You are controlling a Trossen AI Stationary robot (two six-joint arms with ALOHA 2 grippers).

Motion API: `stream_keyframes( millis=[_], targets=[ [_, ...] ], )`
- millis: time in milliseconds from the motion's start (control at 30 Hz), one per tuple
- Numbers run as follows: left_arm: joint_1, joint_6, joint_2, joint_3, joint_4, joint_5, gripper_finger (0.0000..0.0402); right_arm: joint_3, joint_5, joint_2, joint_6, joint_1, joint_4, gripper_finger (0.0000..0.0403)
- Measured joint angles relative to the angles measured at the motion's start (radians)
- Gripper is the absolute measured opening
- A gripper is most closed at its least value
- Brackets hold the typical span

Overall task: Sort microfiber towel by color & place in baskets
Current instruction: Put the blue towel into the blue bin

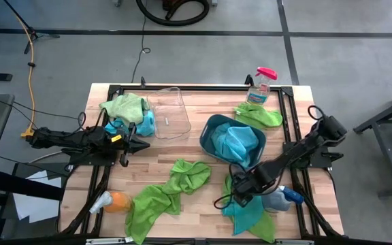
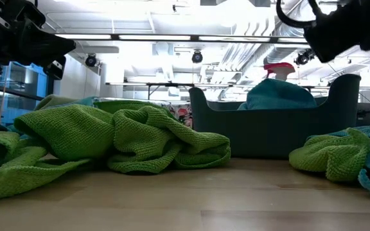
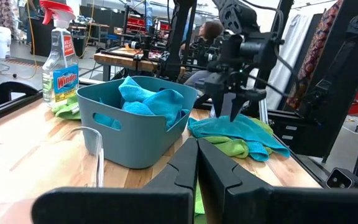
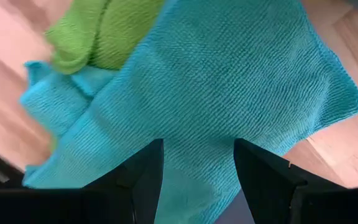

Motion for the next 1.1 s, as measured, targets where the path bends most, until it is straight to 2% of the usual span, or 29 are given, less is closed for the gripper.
stream_keyframes(
  millis=[500, 567, 633, 767, 933, 1000, 1100],
  targets=[
    [0.0, 0.0, 0.0, 0.0, 0.0, 0.0, 0.0, 0.0, 0.037, 0.118, 0.044, 0.0, 0.003, 0.0189],
    [0.0, 0.0, 0.0, 0.0, 0.0, 0.0, 0.0, 0.0, 0.045, 0.118, 0.035, 0.0, 0.004, 0.0173],
    [0.0, 0.0, 0.0, 0.0, 0.0, 0.0, 0.0, 0.0, 0.056, 0.118, 0.033, 0.0, 0.003, 0.0139],
    [0.0, 0.0, 0.0, 0.0, 0.0, 0.0, 0.0, 0.015, 0.057, 0.117, 0.009, 0.002, -0.002, 0.0026],
    [0.0, 0.0, 0.0, 0.0, 0.0, 0.0, 0.0, 0.111, 0.046, 0.109, -0.05, 0.003, -0.062, 0.0016],
    [0.0, 0.0, 0.0, 0.0, 0.0, 0.0, 0.0, 0.178, 0.045, 0.106, -0.093, 0.003, -0.102, 0.0006],
    [0.0, 0.0, 0.0, 0.0, 0.0, 0.0, 0.0, 0.29, 0.046, 0.106, -0.173, 0.003, -0.193, 0.0011]
  ],
)
